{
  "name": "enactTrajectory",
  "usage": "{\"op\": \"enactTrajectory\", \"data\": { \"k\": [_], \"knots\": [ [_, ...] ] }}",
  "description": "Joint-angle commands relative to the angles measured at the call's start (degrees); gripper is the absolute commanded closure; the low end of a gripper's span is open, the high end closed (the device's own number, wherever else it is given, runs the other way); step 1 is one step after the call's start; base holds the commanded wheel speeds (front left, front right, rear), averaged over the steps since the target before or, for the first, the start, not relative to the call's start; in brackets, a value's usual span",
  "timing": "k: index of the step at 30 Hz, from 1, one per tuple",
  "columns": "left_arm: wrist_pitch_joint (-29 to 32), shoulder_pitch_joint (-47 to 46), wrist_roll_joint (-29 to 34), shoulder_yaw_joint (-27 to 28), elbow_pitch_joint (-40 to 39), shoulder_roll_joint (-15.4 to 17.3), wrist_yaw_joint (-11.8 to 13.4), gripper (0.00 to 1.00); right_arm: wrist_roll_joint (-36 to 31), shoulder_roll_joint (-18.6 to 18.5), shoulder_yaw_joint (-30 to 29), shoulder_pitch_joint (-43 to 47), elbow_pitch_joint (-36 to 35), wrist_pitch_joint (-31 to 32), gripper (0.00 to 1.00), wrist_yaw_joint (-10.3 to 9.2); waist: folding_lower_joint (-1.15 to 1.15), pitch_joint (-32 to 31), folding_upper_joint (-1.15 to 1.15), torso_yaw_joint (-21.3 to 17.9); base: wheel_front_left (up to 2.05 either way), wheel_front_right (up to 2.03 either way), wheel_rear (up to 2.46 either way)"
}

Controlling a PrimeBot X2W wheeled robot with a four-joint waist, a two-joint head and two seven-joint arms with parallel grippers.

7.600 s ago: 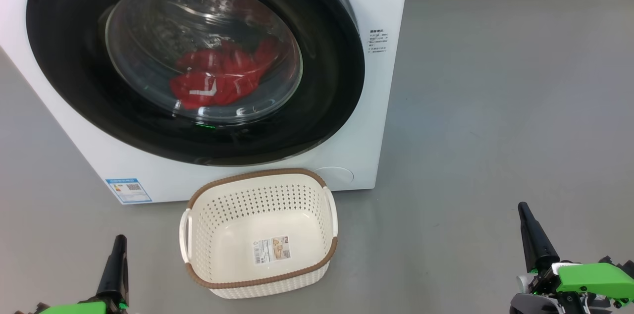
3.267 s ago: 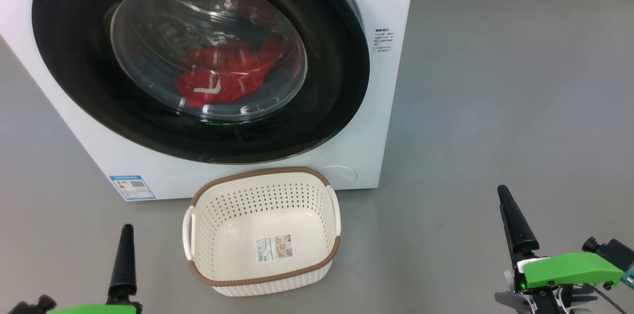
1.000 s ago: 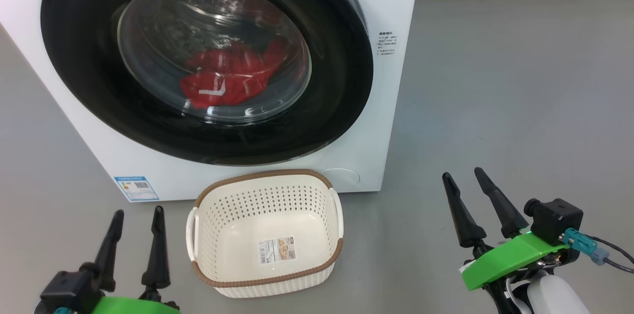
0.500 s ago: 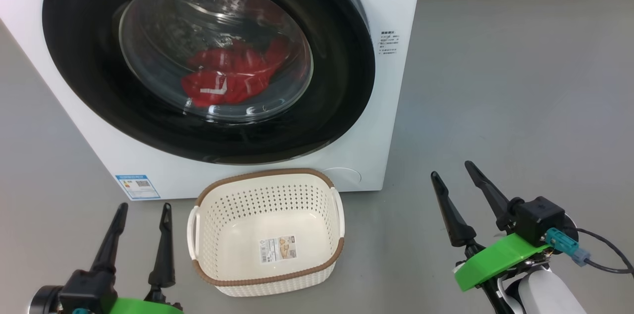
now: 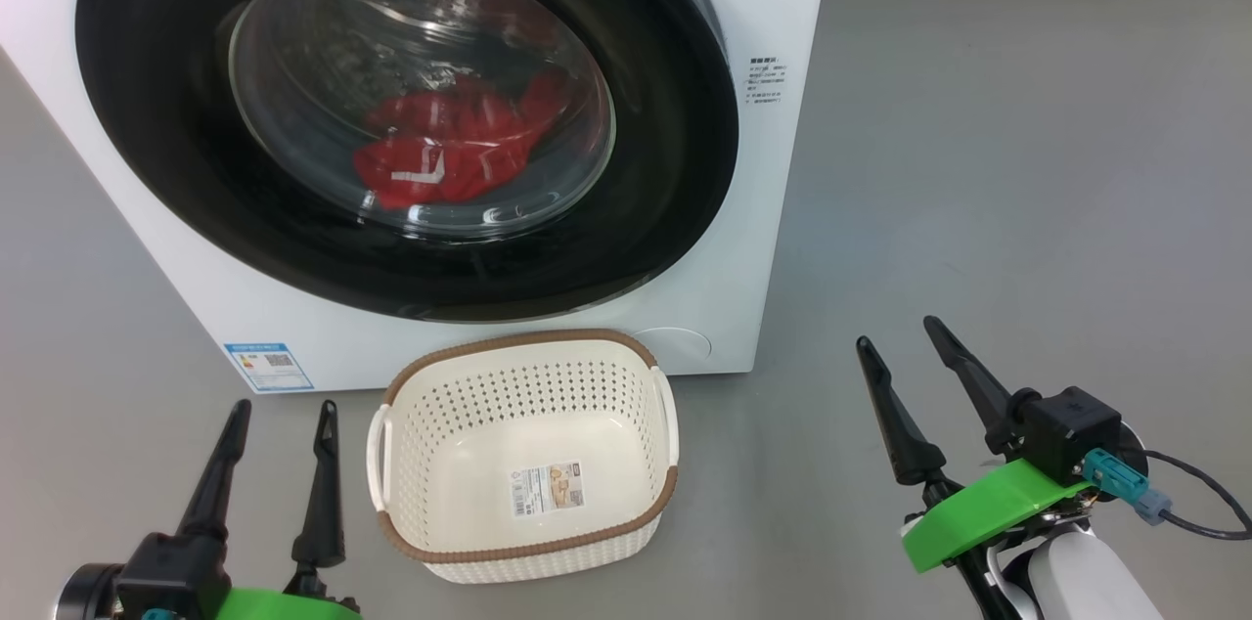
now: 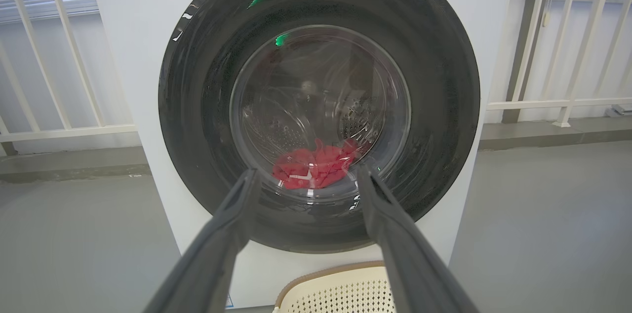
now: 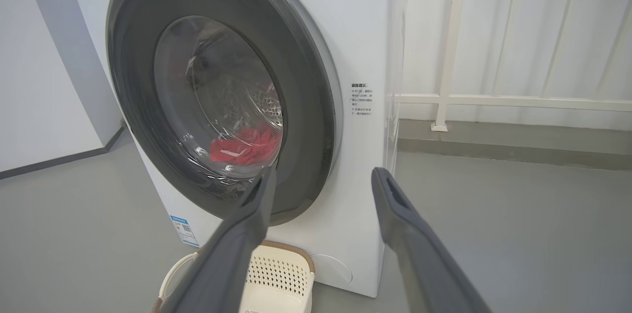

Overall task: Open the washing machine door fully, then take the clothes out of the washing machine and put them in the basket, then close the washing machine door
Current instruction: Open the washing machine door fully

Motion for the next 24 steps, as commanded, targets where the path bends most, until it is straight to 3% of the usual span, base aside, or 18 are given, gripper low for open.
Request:
{"op": "enactTrajectory", "data": {
  "k": [1, 24],
  "knots": [
    [-0.5, -2.8, -0.1, 2.0, -1.6, 1.0, 0.3, 0.00, -0.8, 0.2, 0.8, -2.1, -1.5, -0.7, 0.00, 0.09, 0.00, 0.0, 0.00, 0.0, 0.00, 0.00, 0.00],
    [-0.5, -4.2, -3.1, 1.7, 1.0, 1.0, -0.2, 0.00, -0.1, -0.7, -1.4, -4.5, -1.8, -0.7, 0.00, 0.09, 0.00, 3.7, 0.00, 0.6, 0.00, 0.00, 0.00]
  ]
}}
